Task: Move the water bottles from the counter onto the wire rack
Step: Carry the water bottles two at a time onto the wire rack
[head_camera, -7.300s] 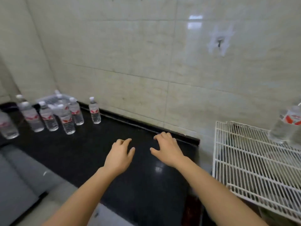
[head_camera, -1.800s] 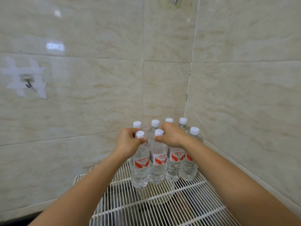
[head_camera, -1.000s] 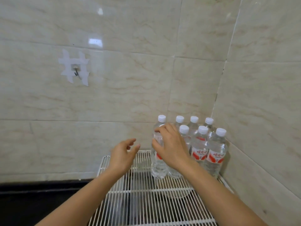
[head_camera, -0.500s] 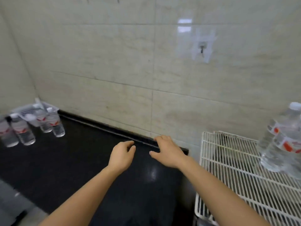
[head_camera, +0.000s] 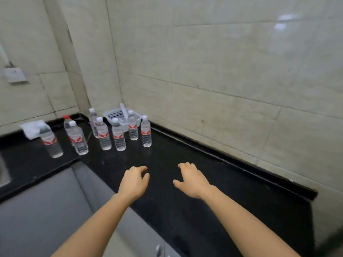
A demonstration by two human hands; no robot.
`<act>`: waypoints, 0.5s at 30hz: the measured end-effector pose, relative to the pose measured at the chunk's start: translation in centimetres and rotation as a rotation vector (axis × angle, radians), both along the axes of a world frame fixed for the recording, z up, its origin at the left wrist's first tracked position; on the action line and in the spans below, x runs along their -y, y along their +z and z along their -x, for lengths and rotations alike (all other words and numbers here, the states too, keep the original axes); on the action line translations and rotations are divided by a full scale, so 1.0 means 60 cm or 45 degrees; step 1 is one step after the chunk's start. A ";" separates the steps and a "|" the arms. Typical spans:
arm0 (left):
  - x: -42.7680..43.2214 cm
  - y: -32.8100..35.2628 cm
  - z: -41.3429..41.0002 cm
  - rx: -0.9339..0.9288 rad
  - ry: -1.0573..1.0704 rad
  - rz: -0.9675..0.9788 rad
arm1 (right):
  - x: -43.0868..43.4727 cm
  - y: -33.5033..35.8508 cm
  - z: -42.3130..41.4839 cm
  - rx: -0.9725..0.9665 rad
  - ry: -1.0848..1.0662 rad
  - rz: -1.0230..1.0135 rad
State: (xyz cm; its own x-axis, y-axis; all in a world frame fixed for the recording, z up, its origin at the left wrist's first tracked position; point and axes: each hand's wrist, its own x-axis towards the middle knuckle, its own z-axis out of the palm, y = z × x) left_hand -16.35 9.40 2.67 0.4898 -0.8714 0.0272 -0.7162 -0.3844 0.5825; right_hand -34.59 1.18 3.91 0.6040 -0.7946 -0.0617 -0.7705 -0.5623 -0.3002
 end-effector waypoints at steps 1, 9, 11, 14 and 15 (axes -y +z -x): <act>-0.001 -0.003 -0.029 0.011 0.021 -0.003 | 0.004 -0.001 -0.028 0.003 0.016 0.005; 0.031 -0.031 -0.203 0.014 0.155 -0.037 | 0.067 -0.023 -0.227 -0.004 0.092 0.023; 0.053 -0.036 -0.240 0.024 0.151 -0.040 | 0.096 -0.032 -0.270 -0.006 0.098 0.026; 0.100 -0.043 -0.299 0.043 0.142 -0.041 | 0.148 -0.046 -0.334 -0.006 0.100 0.024; 0.119 -0.044 -0.320 0.052 0.143 -0.045 | 0.168 -0.050 -0.354 0.000 0.095 0.020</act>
